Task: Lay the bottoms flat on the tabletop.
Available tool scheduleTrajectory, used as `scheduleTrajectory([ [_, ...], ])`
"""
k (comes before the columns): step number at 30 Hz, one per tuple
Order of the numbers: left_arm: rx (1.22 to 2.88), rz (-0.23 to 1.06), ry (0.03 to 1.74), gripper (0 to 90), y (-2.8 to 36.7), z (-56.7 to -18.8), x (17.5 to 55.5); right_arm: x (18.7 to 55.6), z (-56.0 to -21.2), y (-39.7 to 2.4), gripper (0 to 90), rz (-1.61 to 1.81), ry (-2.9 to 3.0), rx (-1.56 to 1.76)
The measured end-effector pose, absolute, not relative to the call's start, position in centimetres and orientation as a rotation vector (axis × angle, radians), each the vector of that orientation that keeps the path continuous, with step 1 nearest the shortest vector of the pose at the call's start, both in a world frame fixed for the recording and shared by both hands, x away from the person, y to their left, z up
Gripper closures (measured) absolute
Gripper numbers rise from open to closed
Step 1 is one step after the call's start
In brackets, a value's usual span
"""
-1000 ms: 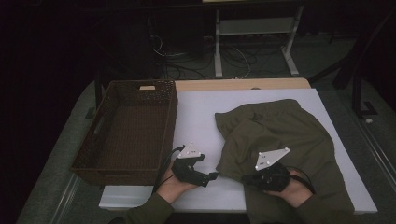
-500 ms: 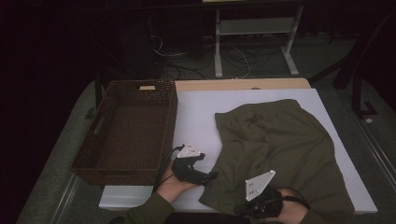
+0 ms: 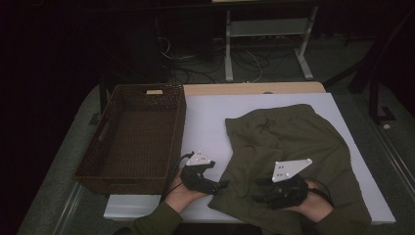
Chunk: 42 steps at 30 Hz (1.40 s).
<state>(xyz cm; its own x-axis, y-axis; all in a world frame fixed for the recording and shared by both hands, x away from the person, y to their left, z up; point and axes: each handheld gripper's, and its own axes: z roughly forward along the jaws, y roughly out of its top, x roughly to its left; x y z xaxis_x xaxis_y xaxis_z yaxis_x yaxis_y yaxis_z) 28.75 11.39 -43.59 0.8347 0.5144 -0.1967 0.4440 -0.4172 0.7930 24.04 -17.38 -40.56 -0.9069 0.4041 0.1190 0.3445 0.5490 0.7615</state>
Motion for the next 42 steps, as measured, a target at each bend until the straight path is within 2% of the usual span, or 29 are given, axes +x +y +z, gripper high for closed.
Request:
scheduleTrajectory([
  [10,2.079,0.091,0.698,13.1,11.3,-43.7,28.8,27.6,-42.2,-15.7,38.1,1.174,2.719,0.769],
  [14,2.079,0.092,0.698,13.1,11.3,-43.7,28.7,28.7,-43.7,-14.4,39.0,1.058,2.735,0.837],
  [22,2.079,0.091,0.702,13.1,11.3,-43.7,28.8,29.1,-44.4,-13.8,63.7,0.987,2.706,0.792],
  [27,2.082,0.093,0.698,13.2,11.2,-43.7,28.8,28.9,-44.5,-13.7,89.0,1.010,2.710,0.765],
  [34,2.074,0.092,0.701,13.2,11.4,-43.7,28.8,28.7,-44.2,-13.8,89.8,1.034,2.753,0.747],
  [42,2.070,0.096,0.701,13.2,11.5,-43.6,28.8,26.7,-43.8,-13.7,89.9,1.113,2.865,0.637],
])
